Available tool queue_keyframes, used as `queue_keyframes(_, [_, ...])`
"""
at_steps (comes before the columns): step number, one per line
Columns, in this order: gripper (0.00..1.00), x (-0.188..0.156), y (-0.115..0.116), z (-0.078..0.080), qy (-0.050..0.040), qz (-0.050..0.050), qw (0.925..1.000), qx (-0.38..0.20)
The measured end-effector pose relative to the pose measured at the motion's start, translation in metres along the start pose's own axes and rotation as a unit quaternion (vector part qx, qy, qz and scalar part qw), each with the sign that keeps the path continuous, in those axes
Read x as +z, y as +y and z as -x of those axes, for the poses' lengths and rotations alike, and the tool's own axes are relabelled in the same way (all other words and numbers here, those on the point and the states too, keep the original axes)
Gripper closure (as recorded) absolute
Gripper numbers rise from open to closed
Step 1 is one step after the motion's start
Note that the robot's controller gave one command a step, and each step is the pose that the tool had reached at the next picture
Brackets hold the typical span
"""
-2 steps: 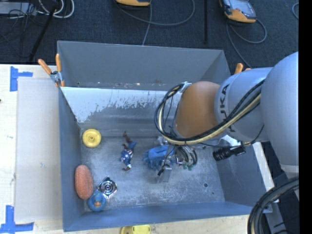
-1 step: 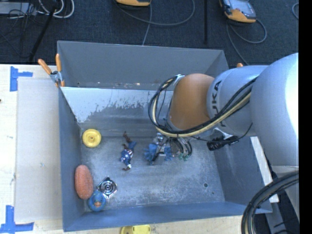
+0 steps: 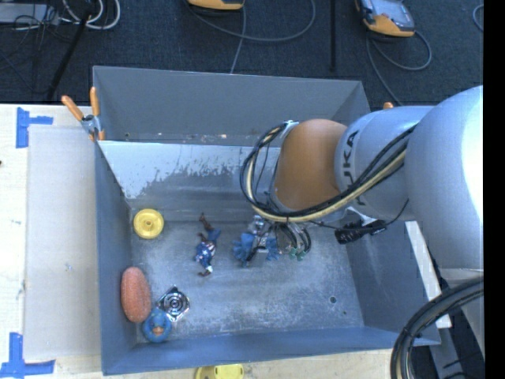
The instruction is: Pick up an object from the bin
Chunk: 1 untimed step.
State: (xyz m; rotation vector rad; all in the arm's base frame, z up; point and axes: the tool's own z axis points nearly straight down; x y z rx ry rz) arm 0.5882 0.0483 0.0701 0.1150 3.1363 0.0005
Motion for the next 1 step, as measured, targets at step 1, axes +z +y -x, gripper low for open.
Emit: queue_keyframes(1, [1.00, -0.1595, 0.0245, 0.0196, -0.0011, 0.000, 0.9999, 0.016])
